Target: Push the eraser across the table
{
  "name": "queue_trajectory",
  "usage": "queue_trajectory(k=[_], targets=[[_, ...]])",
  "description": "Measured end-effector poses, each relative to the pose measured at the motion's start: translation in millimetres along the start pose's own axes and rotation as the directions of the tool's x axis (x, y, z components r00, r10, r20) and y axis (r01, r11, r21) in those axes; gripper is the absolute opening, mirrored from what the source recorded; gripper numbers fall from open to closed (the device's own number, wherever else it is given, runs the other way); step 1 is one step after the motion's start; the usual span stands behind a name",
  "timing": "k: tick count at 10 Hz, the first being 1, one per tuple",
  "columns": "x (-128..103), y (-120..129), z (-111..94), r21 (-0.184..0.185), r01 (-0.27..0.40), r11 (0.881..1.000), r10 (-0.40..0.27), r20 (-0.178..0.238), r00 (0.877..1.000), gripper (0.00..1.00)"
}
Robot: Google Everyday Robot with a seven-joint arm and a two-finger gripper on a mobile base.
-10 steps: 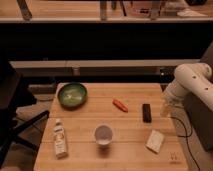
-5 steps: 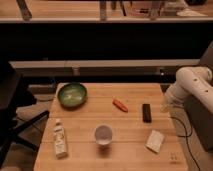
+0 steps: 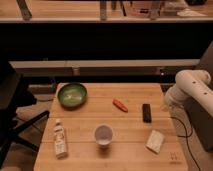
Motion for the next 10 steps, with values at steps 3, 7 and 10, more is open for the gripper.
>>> queue_trajectory(k=[3,7,10], targets=[[0.1,3.0,10.2,-0.009,-0.007,1.0,0.007,-0.004,1.0,0.0],[-2.0,6.6,24.5,-0.017,-0.01,1.0,0.01,-0.004,1.0,0.0],[-8.8,17.3,40.9,-0.032,0.028,0.999,-0.029,-0.017,0.999,0.0]])
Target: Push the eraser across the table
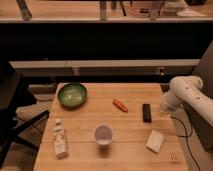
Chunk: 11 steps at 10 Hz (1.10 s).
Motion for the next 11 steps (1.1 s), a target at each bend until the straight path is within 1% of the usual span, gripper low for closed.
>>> queue_trajectory(k=[1,4,11], targets=[[-3.2,4.2,6.3,-0.003,0.016,1.0,-0.016,-0.005,1.0,0.0],[-5.2,9.0,12.4,-0.01,0.03,1.0,-0.03,-0.012,0.999,0.0],[-18.0,15.2,35.3,-0.008,0.083,0.997,-0.083,-0.037,0.996,0.0]])
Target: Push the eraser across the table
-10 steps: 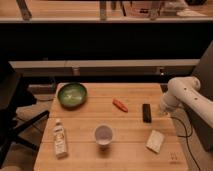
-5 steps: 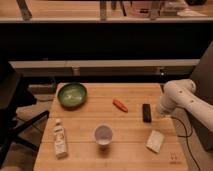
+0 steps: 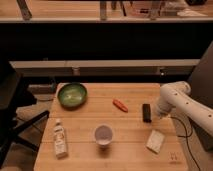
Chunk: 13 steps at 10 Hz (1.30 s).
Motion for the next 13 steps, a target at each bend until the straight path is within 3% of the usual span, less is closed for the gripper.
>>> queue_trajectory(k=[3,9,13], targets=[[-27.3,-1.2,10.1,-0.004,0.034,0.999,-0.034,-0.01,0.999,0.0],[-24.6,-22.1,23.0,-0.009,0.041,0.999,-0.042,-0.036,0.998,0.0],[-38.0,-39.1,28.8,-0.015,0.065,0.998,-0.065,-0.053,0.996,0.0]])
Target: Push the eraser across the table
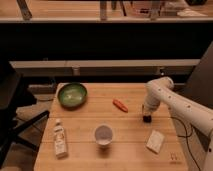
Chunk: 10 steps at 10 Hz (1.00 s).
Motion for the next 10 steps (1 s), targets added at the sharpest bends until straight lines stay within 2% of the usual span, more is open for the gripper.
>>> queue_trajectory(k=[8,10], targets=[[2.1,-10.1,3.6,-0.006,0.007,1.0,-0.007,-0.01,1.0,0.0],[-3.1,-14.4,6.9,-0.011,0.02,1.0,-0.02,-0.024,1.0,0.0]])
